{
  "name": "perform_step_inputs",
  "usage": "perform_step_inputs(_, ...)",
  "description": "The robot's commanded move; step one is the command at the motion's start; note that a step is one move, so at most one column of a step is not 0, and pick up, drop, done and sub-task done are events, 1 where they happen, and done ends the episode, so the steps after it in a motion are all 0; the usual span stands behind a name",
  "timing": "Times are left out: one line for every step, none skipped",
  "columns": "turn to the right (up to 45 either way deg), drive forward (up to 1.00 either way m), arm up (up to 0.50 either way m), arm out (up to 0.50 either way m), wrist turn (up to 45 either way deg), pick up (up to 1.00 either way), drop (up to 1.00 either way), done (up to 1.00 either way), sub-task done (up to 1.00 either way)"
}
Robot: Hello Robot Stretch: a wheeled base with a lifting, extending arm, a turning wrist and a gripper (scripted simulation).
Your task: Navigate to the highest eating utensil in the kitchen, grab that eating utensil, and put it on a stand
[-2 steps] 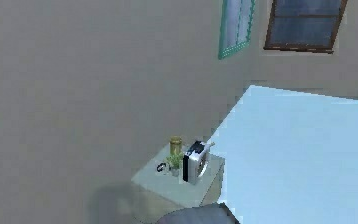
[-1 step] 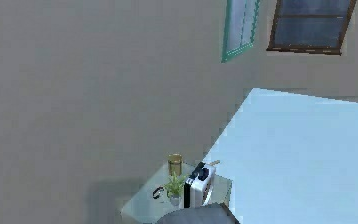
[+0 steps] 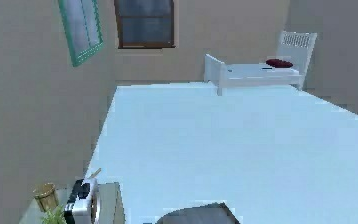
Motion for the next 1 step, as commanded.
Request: perform_step_inputs(-39.0,0.00,0.00,0.00,0.0,0.00,0.00,0.00,0.00)
